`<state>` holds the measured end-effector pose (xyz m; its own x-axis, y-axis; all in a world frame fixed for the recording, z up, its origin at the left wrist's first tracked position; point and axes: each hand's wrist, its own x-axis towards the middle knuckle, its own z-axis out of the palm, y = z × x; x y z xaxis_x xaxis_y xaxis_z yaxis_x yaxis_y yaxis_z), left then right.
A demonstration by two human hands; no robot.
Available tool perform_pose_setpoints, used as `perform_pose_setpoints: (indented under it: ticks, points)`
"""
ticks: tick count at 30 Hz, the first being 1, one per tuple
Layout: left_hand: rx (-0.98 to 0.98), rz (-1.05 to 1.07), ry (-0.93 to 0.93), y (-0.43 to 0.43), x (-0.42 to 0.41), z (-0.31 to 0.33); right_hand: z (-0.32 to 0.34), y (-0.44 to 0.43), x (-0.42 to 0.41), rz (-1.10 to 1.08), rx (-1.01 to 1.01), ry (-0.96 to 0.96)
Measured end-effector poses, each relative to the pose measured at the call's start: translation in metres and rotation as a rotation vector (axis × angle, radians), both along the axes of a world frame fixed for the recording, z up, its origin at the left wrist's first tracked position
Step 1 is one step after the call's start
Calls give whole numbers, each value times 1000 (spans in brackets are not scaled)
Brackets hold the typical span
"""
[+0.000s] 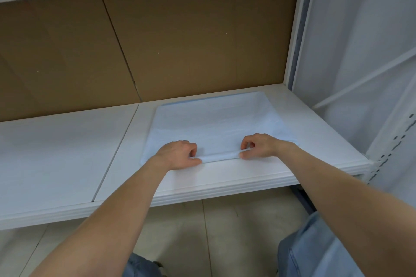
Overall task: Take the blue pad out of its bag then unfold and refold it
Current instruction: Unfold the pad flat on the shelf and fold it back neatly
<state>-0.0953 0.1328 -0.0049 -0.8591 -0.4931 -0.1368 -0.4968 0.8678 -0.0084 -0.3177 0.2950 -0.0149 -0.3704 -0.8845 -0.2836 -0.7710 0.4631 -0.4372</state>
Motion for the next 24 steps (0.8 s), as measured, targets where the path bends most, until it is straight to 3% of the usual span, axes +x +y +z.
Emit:
perform_pose_setpoints:
  ticks: [6,10,16,24]
  points:
    - [-80,58,132,4,-7,-3,0,-7,0,-52,-63,-1]
    - [-102,98,226,-1,-22,-8,1,-19,-9,-196,-158,210]
    - [-44,163,155,-9,-59,-12,-9,-36,-24,-285,-79,203]
    - [-148,229,54,-15,-82,-7,-12,-43,-32,-300,-37,450]
